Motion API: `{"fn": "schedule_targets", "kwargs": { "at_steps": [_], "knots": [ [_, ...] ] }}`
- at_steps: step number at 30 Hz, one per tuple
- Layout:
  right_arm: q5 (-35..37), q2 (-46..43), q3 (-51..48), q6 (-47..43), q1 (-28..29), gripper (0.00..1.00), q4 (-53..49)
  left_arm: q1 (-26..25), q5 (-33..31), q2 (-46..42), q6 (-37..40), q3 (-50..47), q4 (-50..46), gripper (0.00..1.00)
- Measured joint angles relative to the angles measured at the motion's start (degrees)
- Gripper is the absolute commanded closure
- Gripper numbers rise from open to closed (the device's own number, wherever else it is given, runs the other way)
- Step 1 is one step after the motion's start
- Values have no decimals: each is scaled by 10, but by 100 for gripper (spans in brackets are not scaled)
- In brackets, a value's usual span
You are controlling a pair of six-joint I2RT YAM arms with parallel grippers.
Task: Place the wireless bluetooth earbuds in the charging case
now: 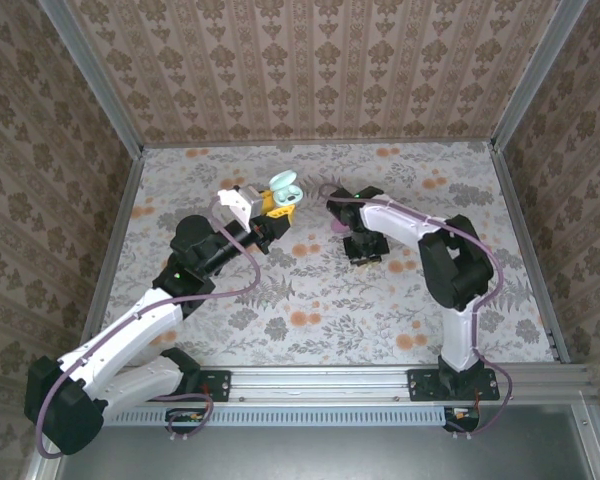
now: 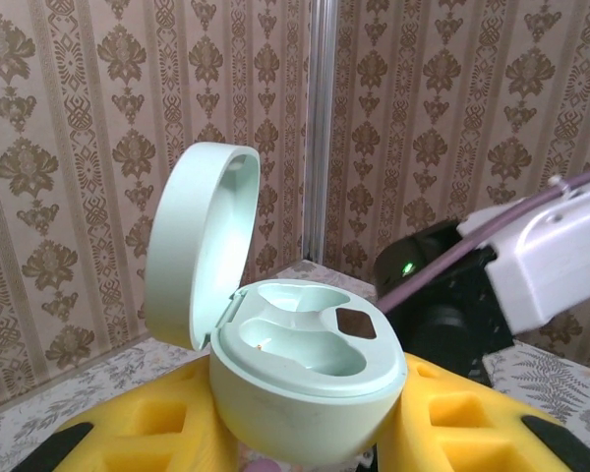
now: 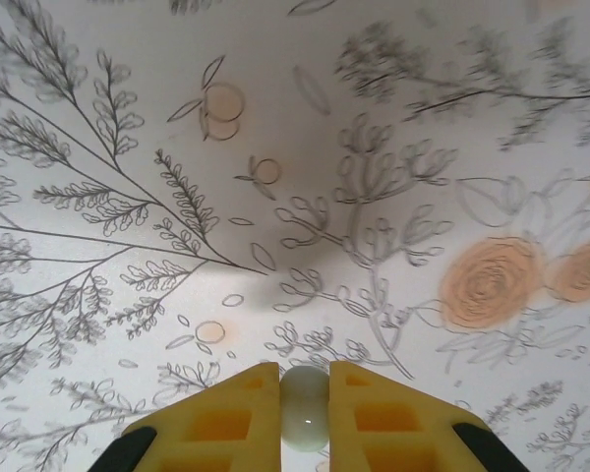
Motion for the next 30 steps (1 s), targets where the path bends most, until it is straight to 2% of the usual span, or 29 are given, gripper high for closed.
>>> {"fn": "schedule_targets", "kwargs": {
  "at_steps": [13, 23, 30],
  "knots": [
    [-68, -168, 7, -5, -48, 84, -5, 0, 14, 75, 0, 0, 7, 66],
    [-150, -221, 80, -17, -51, 84, -16, 0, 32, 113, 0, 0, 19, 67],
    [-205, -233, 97, -17, -51, 84, -16, -1, 39, 129, 0, 0, 27, 67]
  ]
}}
